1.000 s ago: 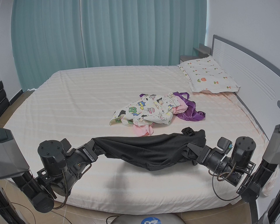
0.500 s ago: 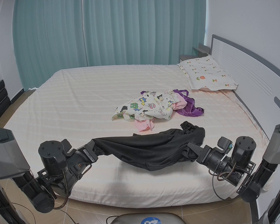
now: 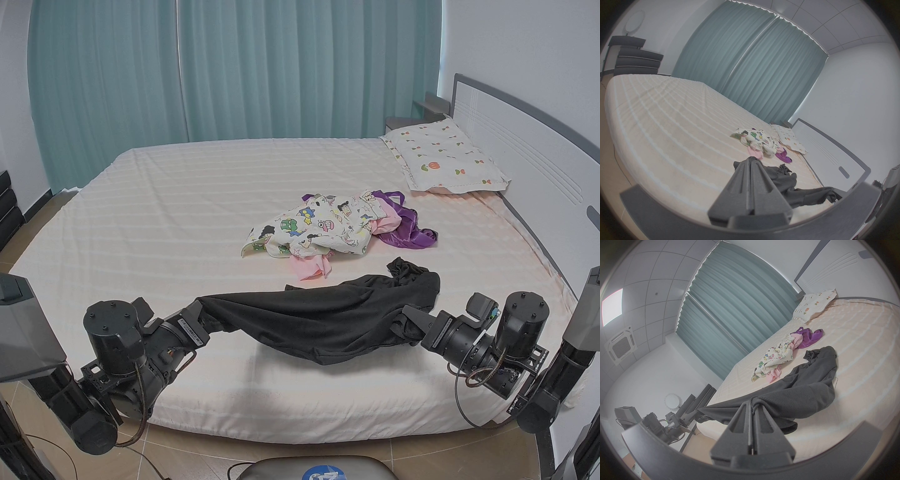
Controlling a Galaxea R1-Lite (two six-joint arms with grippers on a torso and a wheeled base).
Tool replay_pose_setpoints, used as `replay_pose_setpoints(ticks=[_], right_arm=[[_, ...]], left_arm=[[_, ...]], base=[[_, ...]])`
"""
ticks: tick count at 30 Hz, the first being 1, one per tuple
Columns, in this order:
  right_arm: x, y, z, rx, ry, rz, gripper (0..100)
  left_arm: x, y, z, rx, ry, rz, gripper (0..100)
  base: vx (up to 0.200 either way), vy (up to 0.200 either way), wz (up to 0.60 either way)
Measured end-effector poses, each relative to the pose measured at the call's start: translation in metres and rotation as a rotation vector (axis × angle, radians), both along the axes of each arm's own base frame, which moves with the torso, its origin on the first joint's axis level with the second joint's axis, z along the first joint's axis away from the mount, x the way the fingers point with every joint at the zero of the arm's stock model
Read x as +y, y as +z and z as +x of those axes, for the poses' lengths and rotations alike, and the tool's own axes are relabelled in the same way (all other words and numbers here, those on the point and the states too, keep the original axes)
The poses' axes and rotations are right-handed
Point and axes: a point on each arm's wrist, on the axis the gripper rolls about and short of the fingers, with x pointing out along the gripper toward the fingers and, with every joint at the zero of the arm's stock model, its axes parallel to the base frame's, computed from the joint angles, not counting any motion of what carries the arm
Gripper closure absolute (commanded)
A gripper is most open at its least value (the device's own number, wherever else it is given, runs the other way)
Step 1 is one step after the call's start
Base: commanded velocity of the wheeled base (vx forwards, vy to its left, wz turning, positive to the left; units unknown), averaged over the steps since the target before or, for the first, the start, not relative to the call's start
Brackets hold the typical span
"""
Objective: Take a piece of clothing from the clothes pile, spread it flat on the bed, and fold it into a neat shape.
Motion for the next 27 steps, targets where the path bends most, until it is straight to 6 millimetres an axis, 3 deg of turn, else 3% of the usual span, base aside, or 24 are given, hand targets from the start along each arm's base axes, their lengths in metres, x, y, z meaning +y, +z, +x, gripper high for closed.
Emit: replay_pose_setpoints(ticks=[27], right_arm=[[0.015, 0.005, -0.003, -0.037, 0.012, 0.0, 100]], left_arm=[[0.004, 0.006, 0.0, -0.021, 0.01, -0.006, 100]], base=[[0.0, 0.2, 0.0]])
